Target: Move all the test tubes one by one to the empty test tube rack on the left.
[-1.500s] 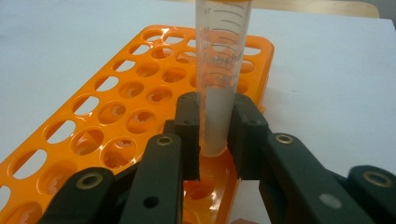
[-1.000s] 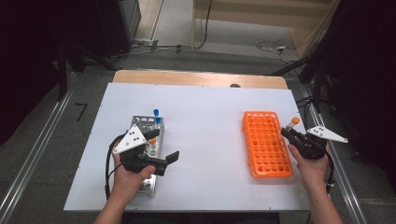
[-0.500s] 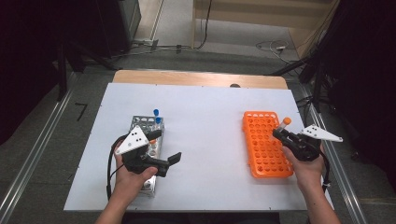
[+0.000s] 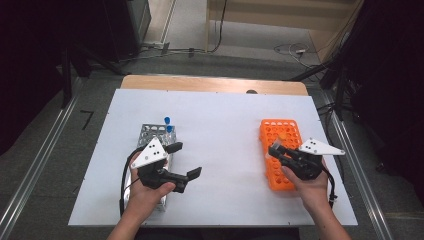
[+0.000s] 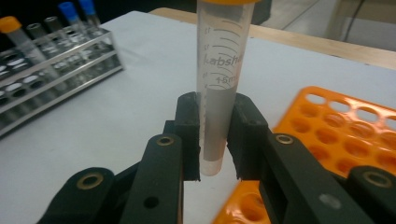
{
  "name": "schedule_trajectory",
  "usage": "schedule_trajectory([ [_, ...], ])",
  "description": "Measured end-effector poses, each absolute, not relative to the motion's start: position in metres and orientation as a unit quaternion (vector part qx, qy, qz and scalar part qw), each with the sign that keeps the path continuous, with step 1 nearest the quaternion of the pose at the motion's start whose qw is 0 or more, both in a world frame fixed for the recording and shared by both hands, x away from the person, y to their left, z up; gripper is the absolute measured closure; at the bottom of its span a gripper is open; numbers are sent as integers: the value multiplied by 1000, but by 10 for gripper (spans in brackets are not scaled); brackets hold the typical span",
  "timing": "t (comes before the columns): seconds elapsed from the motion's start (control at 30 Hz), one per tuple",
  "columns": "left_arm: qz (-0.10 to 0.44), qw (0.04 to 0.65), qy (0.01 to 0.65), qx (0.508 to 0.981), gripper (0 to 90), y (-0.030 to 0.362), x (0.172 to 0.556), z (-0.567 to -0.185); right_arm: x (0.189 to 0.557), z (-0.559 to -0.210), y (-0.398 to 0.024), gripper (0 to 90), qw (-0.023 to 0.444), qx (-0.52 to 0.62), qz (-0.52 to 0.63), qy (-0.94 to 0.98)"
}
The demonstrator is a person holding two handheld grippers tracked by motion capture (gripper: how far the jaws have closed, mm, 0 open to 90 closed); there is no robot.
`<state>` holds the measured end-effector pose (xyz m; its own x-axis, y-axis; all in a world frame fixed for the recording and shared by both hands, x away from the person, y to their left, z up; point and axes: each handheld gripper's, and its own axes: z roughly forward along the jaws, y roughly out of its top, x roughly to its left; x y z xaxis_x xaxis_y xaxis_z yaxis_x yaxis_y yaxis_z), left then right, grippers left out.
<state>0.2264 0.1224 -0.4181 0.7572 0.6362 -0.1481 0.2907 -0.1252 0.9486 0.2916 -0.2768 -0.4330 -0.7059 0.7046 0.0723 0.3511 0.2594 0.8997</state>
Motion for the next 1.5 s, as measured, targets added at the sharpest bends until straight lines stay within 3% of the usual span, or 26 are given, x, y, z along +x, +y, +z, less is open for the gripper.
schedule_trajectory([
  [0.37, 129, 582, 312, 740, 138, 106, 225, -419, 267, -431, -230, 731, 140, 284, 501, 805],
  [0.97, 78, 577, 272, 766, 525, 64, 217, -421, 236, -436, -177, 731, 88, 215, 494, 838],
  [1.33, 67, 579, 252, 772, 717, 59, 215, -423, 224, -440, -162, 731, 71, 184, 487, 851],
  [1.5, 78, 575, 252, 774, 743, 60, 214, -423, 225, -440, -162, 729, 65, 186, 487, 851],
])
